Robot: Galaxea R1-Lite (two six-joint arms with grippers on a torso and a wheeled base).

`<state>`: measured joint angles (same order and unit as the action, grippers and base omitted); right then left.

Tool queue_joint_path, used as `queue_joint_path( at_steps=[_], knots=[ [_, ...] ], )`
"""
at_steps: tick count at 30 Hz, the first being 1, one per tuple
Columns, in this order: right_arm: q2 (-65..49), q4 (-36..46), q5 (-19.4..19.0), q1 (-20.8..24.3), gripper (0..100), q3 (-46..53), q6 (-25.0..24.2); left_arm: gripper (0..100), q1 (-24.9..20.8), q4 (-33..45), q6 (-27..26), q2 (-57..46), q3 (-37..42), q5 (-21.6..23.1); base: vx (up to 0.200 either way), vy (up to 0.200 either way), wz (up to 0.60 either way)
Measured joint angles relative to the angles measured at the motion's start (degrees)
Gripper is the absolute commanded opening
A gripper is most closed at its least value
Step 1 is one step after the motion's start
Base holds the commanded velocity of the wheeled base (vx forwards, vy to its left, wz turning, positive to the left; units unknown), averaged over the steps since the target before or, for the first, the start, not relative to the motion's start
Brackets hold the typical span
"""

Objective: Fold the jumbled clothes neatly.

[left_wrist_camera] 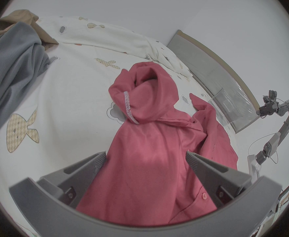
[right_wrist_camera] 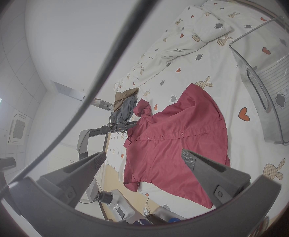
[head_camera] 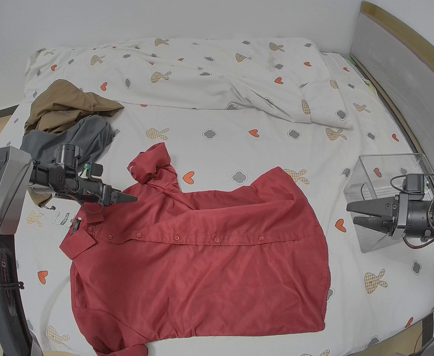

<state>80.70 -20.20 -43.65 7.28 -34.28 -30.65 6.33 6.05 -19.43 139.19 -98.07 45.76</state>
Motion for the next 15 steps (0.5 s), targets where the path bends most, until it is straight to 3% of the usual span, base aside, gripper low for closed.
queue_joint_path(
  at_steps=[4, 5, 15],
  knots=[
    [0.0, 0.01, 0.0, 0.21, 100, -0.02, -0.04, 100, -0.52, -0.02, -0.07, 0.89, 0.15, -0.04, 0.0, 0.0, 0.0],
    [-0.05, 0.01, 0.0, 0.21, 100, -0.04, -0.06, 0, -0.63, -0.06, -0.09, 1.16, 0.15, -0.06, 0.0, 0.0, 0.0],
    [-0.09, 0.0, 0.02, 0.21, 100, -0.02, -0.13, 0, -0.13, -0.02, -0.07, 2.49, -1.29, -1.32, 0.0, 0.0, 0.0]
  ],
)
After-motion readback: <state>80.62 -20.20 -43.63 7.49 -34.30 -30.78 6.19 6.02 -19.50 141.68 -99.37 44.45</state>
